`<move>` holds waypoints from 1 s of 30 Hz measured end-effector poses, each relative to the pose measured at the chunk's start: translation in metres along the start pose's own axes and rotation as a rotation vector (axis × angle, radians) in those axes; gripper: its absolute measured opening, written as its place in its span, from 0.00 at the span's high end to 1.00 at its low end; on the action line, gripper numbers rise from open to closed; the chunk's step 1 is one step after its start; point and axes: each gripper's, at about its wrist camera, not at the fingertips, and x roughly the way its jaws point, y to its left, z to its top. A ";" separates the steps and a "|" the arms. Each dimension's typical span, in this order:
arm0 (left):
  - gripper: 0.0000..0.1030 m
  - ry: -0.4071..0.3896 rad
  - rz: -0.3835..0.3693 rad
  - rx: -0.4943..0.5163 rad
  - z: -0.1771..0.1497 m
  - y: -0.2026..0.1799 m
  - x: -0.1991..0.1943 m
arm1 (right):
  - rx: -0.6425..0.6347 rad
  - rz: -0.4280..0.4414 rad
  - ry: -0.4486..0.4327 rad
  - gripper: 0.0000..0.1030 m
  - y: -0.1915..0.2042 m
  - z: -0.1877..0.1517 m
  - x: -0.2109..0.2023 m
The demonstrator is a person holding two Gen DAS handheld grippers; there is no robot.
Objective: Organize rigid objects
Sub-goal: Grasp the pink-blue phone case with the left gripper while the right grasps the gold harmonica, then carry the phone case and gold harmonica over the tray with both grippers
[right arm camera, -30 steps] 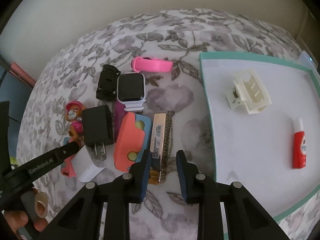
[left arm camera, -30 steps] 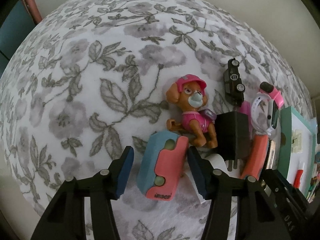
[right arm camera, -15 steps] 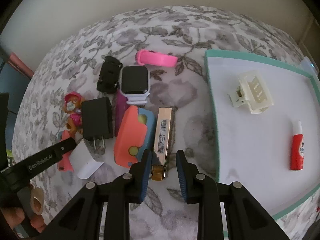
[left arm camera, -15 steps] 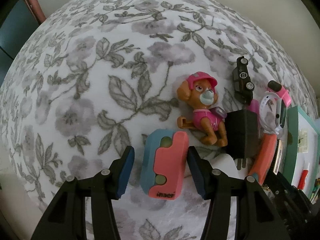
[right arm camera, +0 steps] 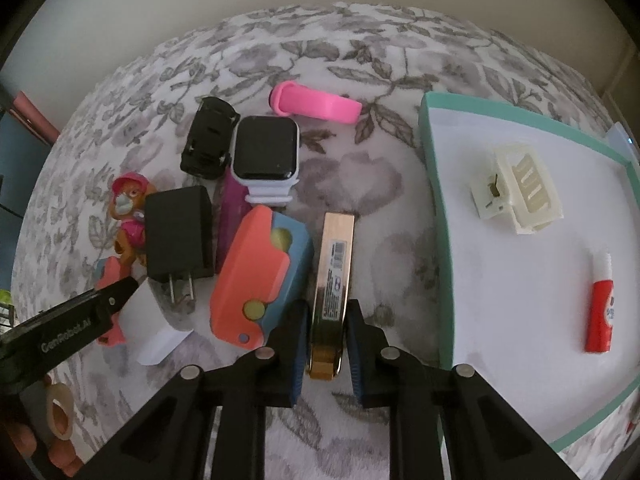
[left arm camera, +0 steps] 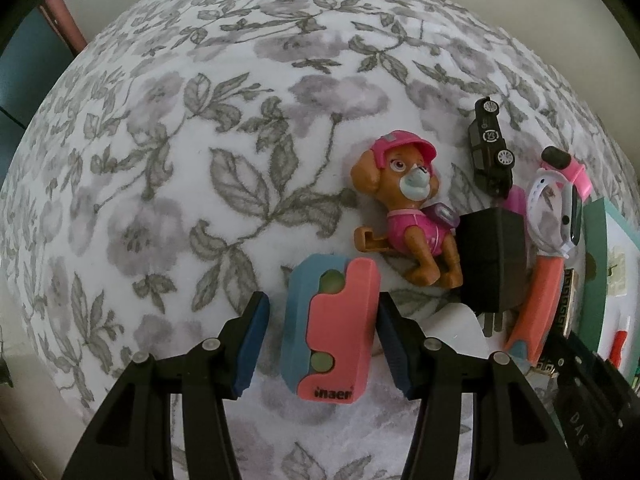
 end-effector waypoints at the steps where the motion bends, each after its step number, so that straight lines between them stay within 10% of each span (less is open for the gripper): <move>1: 0.46 0.000 0.001 0.003 0.001 0.000 0.000 | -0.002 -0.002 -0.003 0.80 0.000 0.000 0.000; 30: 0.57 -0.087 0.004 0.000 -0.003 -0.004 -0.032 | -0.026 0.014 -0.069 0.84 0.008 0.001 -0.014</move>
